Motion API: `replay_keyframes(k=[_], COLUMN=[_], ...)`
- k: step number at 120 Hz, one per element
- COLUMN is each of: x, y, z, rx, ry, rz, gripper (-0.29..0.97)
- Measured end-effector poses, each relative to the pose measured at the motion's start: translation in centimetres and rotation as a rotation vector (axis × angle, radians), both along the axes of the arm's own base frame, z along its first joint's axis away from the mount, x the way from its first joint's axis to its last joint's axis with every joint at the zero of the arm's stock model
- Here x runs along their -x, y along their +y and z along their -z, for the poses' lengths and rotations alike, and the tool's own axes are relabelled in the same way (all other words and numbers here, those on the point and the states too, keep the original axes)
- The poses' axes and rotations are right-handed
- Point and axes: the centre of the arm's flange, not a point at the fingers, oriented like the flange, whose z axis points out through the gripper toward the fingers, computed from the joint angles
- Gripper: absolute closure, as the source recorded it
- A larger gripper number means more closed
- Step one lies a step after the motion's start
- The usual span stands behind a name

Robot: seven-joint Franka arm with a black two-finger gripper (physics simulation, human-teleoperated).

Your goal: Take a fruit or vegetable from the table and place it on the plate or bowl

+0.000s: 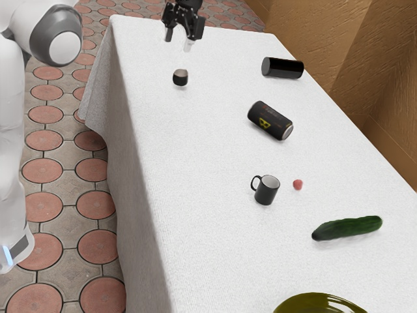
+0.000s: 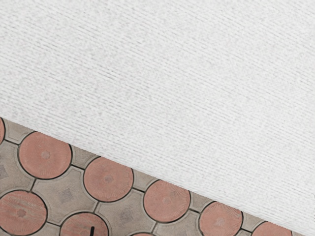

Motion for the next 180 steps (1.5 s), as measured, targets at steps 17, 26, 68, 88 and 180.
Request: replay_keyframes(k=[17, 26, 68, 88, 180], x=[-2.2, -2.5, -9.9, -17.8, -28.2], y=[-0.7, -0.3, -5.2, -7.3, -27.0], z=[-0.9, -1.2, -5.6, 2.8, 15.9], rx=[-0.057, -0.076, -0.286, -0.309, -0.126], ry=[-0.125, -0.164, -0.372, -0.350, -0.497], rz=[0.047, 0.051, 0.223, 0.315, 0.704], gripper=[0.02, 0.02, 0.03, 0.03, 0.04])
